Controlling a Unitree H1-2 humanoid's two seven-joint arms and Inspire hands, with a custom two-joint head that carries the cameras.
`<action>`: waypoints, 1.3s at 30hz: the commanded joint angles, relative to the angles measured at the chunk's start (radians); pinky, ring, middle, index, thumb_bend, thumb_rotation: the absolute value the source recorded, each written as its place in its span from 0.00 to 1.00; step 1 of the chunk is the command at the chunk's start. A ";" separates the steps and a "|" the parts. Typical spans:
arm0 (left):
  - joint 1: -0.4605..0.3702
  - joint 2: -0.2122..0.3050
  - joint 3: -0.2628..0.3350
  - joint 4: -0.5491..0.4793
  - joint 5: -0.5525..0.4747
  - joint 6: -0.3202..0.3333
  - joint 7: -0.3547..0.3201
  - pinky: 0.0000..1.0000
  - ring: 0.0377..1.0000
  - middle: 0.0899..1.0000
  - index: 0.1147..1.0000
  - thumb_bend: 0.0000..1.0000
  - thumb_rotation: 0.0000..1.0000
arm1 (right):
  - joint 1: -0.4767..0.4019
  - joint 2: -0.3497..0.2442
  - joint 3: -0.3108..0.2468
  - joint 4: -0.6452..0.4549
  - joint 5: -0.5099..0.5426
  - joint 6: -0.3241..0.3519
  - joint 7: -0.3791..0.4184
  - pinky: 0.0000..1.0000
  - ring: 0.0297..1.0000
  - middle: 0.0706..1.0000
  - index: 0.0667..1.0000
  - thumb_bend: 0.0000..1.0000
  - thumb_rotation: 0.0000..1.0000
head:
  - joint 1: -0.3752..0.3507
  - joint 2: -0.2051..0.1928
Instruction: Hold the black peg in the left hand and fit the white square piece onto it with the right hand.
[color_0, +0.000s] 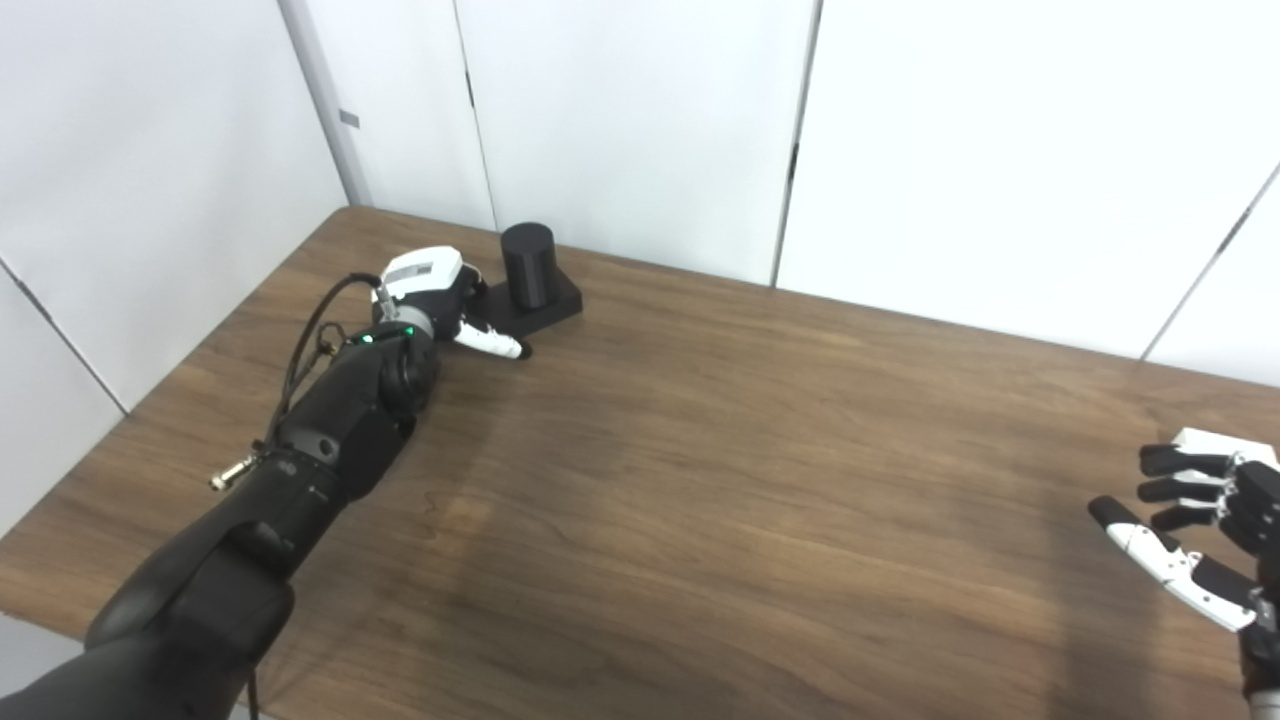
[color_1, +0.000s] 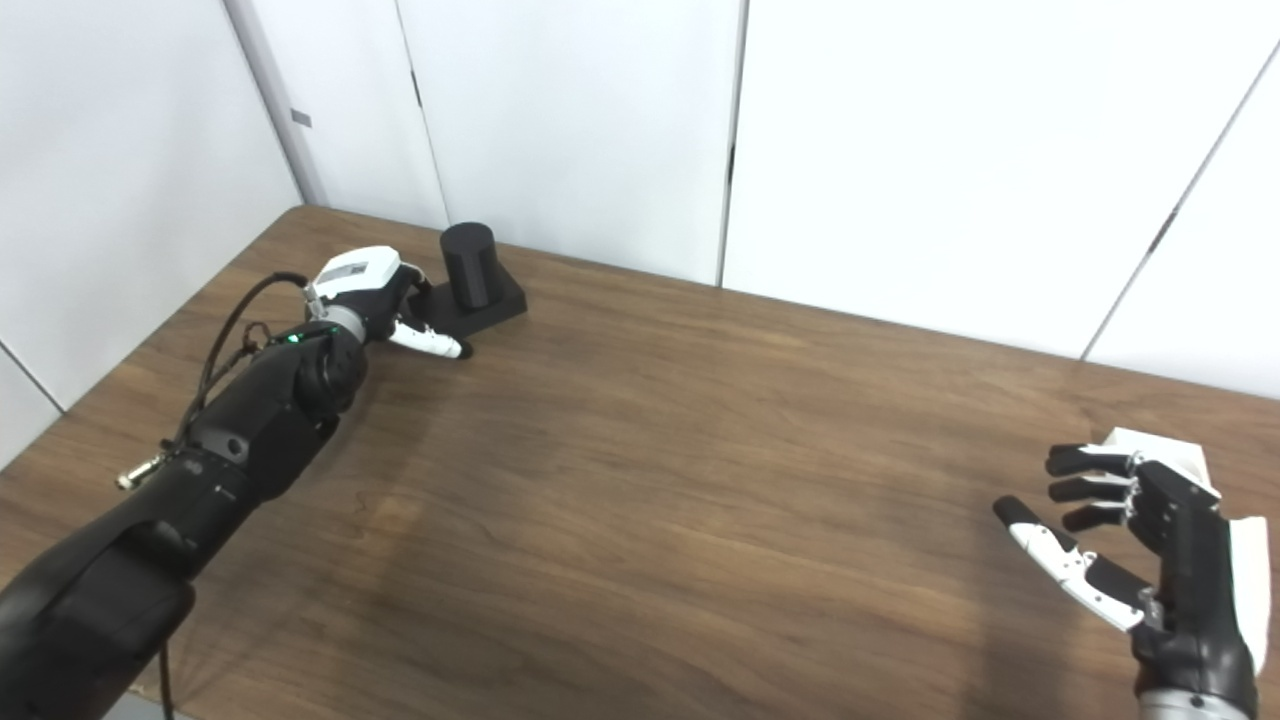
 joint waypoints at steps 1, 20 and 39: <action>-0.049 0.026 0.010 0.007 -0.006 -0.014 0.013 0.76 0.93 0.90 0.64 0.78 0.38 | -0.016 -0.011 -0.010 -0.044 0.000 -0.013 -0.001 0.41 0.52 0.59 0.45 0.50 0.11 | 0.003 0.004; -0.016 0.018 0.003 0.020 -0.045 -0.066 0.002 0.76 0.93 0.88 0.49 0.71 0.24 | -0.022 -0.012 -0.015 -0.036 0.009 -0.019 0.003 0.42 0.52 0.60 0.45 0.50 0.11 | 0.003 0.013; 0.060 -0.011 0.003 -0.107 -0.186 -0.160 -0.100 0.84 0.97 0.92 0.42 0.52 0.06 | -0.029 -0.004 -0.020 -0.034 0.005 -0.004 0.001 0.41 0.52 0.60 0.45 0.50 0.11 | -0.014 0.021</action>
